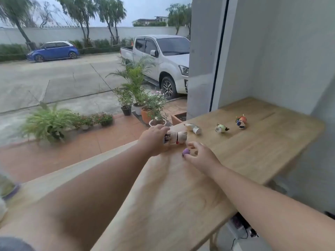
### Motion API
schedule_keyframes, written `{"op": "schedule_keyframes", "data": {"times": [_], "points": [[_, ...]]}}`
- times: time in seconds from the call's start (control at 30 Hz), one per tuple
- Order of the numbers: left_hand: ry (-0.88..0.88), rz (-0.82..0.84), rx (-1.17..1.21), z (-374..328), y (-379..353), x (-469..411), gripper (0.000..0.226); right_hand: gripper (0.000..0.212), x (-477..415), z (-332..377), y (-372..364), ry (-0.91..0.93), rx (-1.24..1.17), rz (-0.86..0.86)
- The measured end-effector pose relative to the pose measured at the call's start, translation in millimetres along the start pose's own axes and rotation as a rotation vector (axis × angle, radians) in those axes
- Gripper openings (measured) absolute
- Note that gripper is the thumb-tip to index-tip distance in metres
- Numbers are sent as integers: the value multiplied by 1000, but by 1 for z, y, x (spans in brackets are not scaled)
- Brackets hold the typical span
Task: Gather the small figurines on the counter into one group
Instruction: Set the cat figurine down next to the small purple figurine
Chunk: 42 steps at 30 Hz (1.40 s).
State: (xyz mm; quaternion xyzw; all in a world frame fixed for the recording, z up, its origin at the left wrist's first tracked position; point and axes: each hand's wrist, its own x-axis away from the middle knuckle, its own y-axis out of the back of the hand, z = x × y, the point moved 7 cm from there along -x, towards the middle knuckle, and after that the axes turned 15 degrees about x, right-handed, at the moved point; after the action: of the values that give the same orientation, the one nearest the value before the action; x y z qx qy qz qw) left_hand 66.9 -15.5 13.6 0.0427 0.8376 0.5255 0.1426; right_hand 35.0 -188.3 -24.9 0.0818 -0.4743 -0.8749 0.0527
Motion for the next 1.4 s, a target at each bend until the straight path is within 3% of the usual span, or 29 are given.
{"op": "schedule_keyframes", "data": {"times": [0.17,0.37,0.6,0.83,1.0,1.2,1.4], "points": [[-62,47,-330,-6,-13,-12,49,48,2,-7,-5,-28,-92,-27],[19,58,-407,-4,-17,-28,42,45,7,-27,-5,-92,-278,-118],[87,-39,-233,11,-19,-32,47,51,-3,-30,-16,-37,-254,-38],[171,-337,20,32,-10,-4,50,51,-20,-24,-20,65,-140,12],[235,-511,326,37,-14,14,56,23,-30,-19,-19,146,11,-45],[296,-586,624,41,-25,29,45,27,-32,-20,-20,183,-34,-71],[361,-591,725,47,-28,38,47,22,-38,-16,-25,194,-207,22]]}}
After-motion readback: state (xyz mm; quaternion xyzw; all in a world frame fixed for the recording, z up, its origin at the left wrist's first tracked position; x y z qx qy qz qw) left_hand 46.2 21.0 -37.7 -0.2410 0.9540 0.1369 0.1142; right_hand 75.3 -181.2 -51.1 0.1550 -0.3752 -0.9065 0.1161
